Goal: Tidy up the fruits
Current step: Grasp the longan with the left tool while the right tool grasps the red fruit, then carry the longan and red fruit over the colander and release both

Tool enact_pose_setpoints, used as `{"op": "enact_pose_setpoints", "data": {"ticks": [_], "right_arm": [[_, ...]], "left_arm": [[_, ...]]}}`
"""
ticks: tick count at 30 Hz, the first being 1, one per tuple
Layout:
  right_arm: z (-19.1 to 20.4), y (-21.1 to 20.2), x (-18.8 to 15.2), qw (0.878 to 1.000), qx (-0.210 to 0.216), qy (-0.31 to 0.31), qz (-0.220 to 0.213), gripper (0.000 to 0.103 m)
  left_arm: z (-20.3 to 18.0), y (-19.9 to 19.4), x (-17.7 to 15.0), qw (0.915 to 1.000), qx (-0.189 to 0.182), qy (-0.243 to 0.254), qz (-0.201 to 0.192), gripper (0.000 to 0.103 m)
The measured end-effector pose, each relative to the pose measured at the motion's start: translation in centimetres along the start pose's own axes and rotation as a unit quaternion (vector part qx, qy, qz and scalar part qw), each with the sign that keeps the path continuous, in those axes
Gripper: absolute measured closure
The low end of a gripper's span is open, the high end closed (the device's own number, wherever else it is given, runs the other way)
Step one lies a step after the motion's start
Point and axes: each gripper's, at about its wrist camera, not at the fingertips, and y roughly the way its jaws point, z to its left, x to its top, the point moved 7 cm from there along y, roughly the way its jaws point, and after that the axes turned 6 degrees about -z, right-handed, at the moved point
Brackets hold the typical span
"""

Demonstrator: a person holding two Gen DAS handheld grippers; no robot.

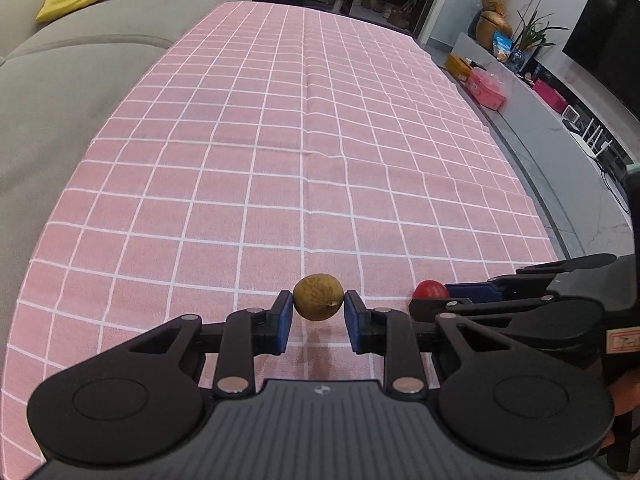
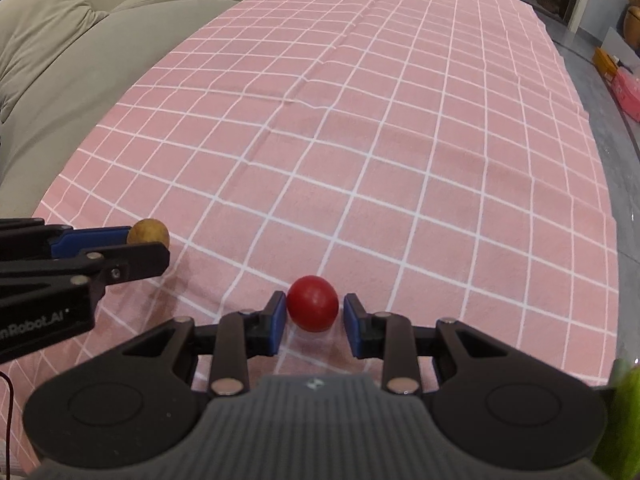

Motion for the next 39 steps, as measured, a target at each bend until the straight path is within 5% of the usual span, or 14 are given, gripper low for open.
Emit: {"op": "enact_pose_setpoints", "data": {"ticks": [12,26,34,39], "right_arm": [[0.7,-5.8,0.4,0.998,0.012,0.015,-0.055,0.080],[-2.6,-20.7,-4.2,0.985,-0.026,0.063,-0.161,0.080],[-5.8,-24.2,-9.1,0.981,-0.065,0.084,-0.164,0.079],[-6.9,-23.6,-11.5,0.981,-0.082,0.097,-0.146,0.080]], "left_arm": [[-1.8,-3.5,1.2,0.9992,-0.016,0.021,-0.030,0.072],[-10.8,-9.9,2.3,0.9837,-0.158,0.054,-0.068,0.072],[-15.6,-8.8,0.5,0.9732,-0.211,0.089,-0.020,0.072],[-18.7,-6.7,-2.3,0.9666,-0.207,0.149,0.024,0.072]]}}
